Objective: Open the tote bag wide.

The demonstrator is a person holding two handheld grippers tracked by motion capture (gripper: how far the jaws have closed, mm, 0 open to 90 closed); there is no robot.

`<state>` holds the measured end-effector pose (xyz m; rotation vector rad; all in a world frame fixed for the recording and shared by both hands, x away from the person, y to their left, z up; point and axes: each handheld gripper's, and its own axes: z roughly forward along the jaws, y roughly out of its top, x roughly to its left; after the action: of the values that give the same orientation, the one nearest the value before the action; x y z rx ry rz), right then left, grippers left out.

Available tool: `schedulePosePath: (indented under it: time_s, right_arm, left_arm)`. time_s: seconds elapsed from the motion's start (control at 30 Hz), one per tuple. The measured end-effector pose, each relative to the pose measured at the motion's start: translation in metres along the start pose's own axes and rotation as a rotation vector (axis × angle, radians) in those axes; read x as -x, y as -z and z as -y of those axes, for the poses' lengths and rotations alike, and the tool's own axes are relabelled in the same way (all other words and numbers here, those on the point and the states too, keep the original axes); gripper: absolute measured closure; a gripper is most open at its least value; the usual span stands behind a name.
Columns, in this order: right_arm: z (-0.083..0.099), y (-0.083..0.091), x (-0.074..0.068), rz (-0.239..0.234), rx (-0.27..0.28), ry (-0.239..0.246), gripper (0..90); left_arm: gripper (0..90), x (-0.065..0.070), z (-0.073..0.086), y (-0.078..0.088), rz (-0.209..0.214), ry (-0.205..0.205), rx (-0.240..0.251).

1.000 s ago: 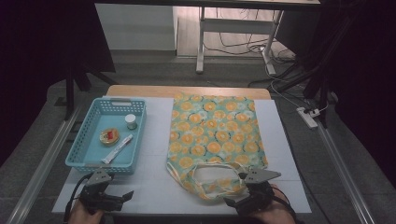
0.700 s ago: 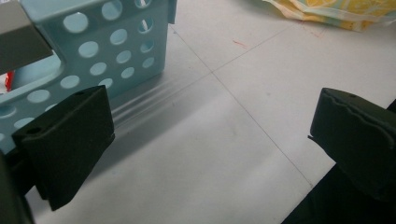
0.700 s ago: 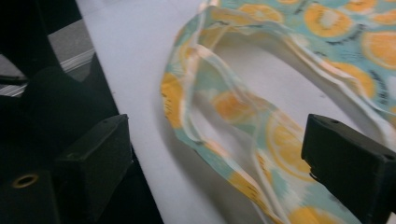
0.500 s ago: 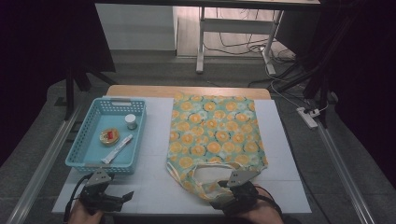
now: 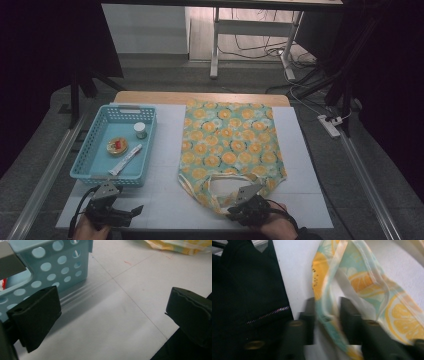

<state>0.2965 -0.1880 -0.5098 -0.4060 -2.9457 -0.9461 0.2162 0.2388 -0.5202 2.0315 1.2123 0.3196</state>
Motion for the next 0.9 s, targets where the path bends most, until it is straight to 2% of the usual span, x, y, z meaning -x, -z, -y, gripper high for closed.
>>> schedulePosePath:
  time_s: [0.13, 0.37, 0.5, 0.63, 0.73, 0.77, 0.8, 0.9]
  right_arm:
    - [-0.002, 0.007, 0.004, 0.0, 0.02, -0.023, 89.0]
    - [-0.019, 0.029, 0.014, -0.017, 0.117, -0.046, 89.4]
    - [-0.03, 0.038, 0.021, 0.008, 0.15, -0.048, 89.4]
    - [-0.036, 0.044, 0.029, 0.027, 0.154, -0.048, 89.4]
    - [-0.041, 0.047, 0.043, 0.058, 0.156, -0.069, 89.5]
    - [-0.041, 0.047, 0.043, 0.058, 0.156, -0.069, 89.5]
    - [-0.043, 0.048, 0.052, 0.072, 0.159, -0.081, 89.4]
    - [-0.047, 0.048, 0.064, 0.091, 0.16, -0.093, 89.5]
  left_arm:
    - [0.0, 0.0, 0.0, 0.0, -0.002, 0.0, 0.0]
    - [0.0, 0.0, 0.0, 0.0, 0.0, 0.0, -0.001]
    - [0.1, 0.0, 0.0, 0.0, 0.002, 0.001, -0.001]
    - [0.1, 0.0, 0.0, 0.0, 0.001, 0.002, 0.0]
    - [0.1, 0.0, 0.0, 0.0, 0.0, 0.002, -0.001]
    - [0.1, 0.0, 0.0, 0.0, 0.0, 0.002, -0.001]
    - [0.1, 0.0, 0.0, 0.0, 0.0, 0.002, -0.001]
    - [0.1, -0.001, 0.0, 0.0, -0.001, 0.003, 0.002]
